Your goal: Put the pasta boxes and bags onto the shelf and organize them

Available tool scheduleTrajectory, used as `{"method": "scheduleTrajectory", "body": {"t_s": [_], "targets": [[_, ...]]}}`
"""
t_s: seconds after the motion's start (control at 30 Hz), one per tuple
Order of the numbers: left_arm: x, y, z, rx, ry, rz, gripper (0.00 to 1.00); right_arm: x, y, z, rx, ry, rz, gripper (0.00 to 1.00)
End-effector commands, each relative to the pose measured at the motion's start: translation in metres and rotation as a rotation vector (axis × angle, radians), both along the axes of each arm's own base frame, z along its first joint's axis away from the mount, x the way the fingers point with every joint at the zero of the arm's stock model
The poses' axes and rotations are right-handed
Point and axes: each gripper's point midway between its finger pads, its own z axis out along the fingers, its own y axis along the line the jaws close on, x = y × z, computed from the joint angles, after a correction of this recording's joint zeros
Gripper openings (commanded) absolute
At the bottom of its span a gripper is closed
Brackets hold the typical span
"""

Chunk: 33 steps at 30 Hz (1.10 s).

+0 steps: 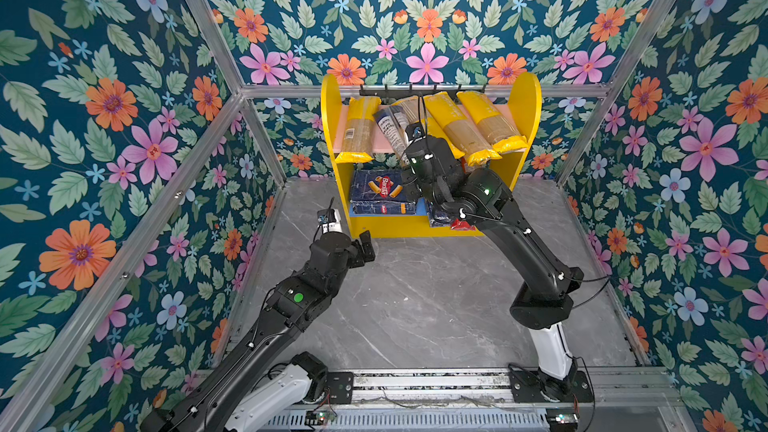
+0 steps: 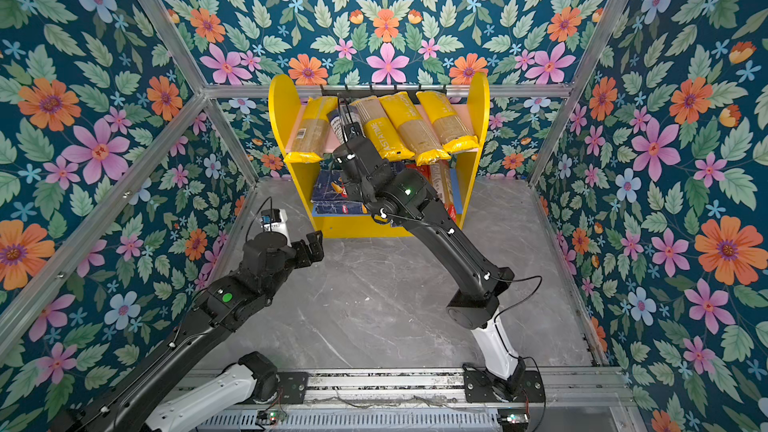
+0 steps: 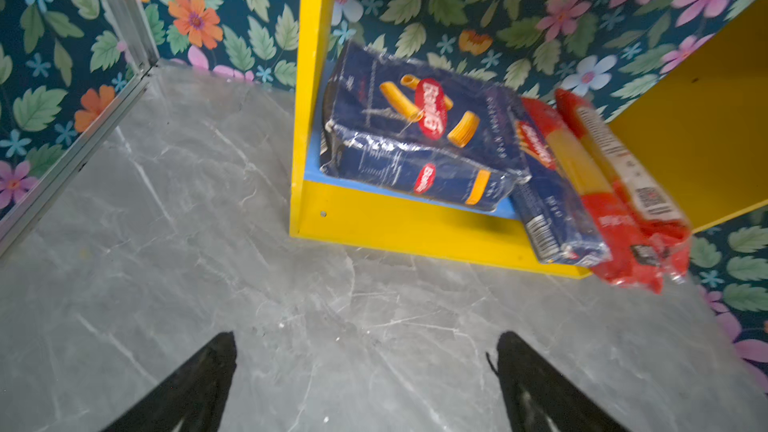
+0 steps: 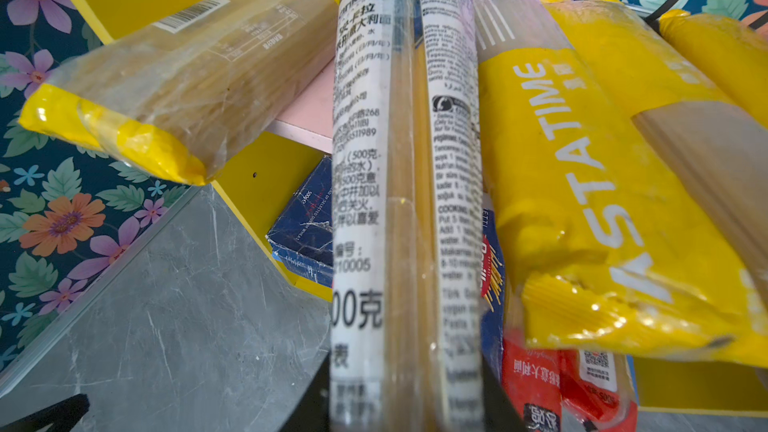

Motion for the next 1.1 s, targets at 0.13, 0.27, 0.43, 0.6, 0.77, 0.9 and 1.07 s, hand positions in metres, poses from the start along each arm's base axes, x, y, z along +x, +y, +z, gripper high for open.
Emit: {"method": "scheduleTrajectory", "body": {"t_s": [0.13, 0.27, 0.43, 0.6, 0.77, 0.9, 1.07], "targets": [[0.019, -0.044, 0.074, -0.120, -0.188, -0.164, 1.00, -0.002, 0.011, 0.017, 0.128, -0.017, 0.029, 0.07], [0.022, -0.057, 0.095, -0.170, -0.243, -0.214, 1.00, -0.005, 0.016, 0.018, 0.170, -0.013, 0.056, 0.08], [0.027, -0.065, 0.112, -0.188, -0.272, -0.236, 1.00, -0.006, 0.018, 0.026, 0.198, -0.022, 0.066, 0.08], [0.028, -0.064, 0.134, -0.190, -0.308, -0.232, 1.00, -0.016, 0.010, 0.021, 0.174, -0.007, 0.066, 0.05], [0.030, -0.066, 0.153, -0.210, -0.326, -0.232, 1.00, -0.031, -0.004, 0.024, 0.209, -0.033, 0.076, 0.05], [0.038, -0.077, 0.157, -0.262, -0.306, -0.255, 1.00, -0.043, -0.004, 0.024, 0.200, -0.040, 0.098, 0.05], [0.043, -0.096, 0.155, -0.348, -0.248, -0.318, 1.00, -0.056, -0.005, 0.025, 0.193, -0.062, 0.124, 0.05]]}}
